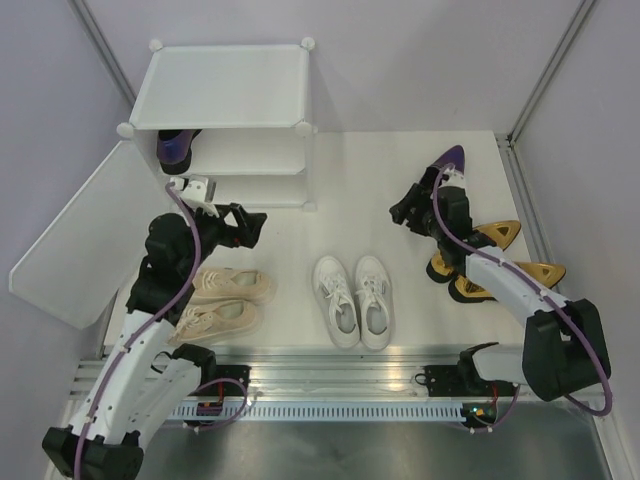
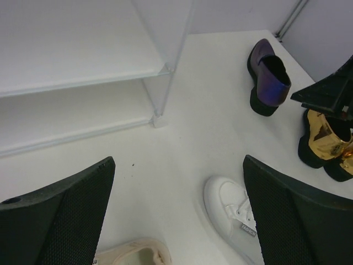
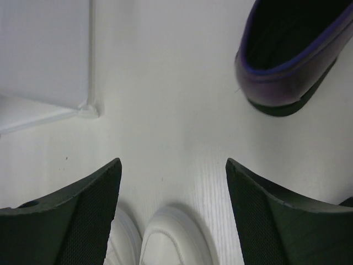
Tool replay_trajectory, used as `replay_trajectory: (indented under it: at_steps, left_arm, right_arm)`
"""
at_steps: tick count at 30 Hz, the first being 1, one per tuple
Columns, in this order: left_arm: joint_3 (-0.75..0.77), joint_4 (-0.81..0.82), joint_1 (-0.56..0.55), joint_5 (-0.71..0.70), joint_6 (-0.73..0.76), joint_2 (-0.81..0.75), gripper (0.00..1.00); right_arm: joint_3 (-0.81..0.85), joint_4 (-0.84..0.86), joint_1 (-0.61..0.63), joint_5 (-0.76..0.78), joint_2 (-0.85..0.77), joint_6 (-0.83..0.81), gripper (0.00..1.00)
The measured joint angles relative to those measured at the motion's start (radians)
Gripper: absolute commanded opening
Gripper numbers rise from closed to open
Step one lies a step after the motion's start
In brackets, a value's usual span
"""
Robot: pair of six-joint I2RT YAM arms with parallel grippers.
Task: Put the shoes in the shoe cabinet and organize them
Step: Pick up the shoe from the center of the board.
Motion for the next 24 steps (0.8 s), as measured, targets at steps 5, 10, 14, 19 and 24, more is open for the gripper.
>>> replay_trajectory:
  at_steps: [5,10,14,19,24]
  left_arm:
    - [-0.003,0.005,-0.018,0.000,0.005,-0.036,1.00]
    - [-0.009,-0.035,-0.018,-0.052,-0.003,-0.014,1.00]
    - [-0.011,-0.045,-0.016,-0.080,-0.003,-0.054,0.94]
    - [-0.011,-0.045,-0.029,-0.089,-0.003,-0.085,0.98]
    - [-0.011,-0.046,-0.042,-0.105,-0.003,-0.090,1.00]
  right_arm:
    - [0.158,-0.091,-0.125,0.037,0.066,0.000,0.87]
    - [0.290,-0.168,-0.165,0.100,0.183,-0.006,0.98]
    - [0.375,-0.232,-0.166,0.145,0.300,-0.020,0.98]
    - [0.469,-0.285,-0.179,0.179,0.444,-0.031,0.98]
    - [0.565,-0.310,-0.190,0.194,0.576,-0.043,0.98]
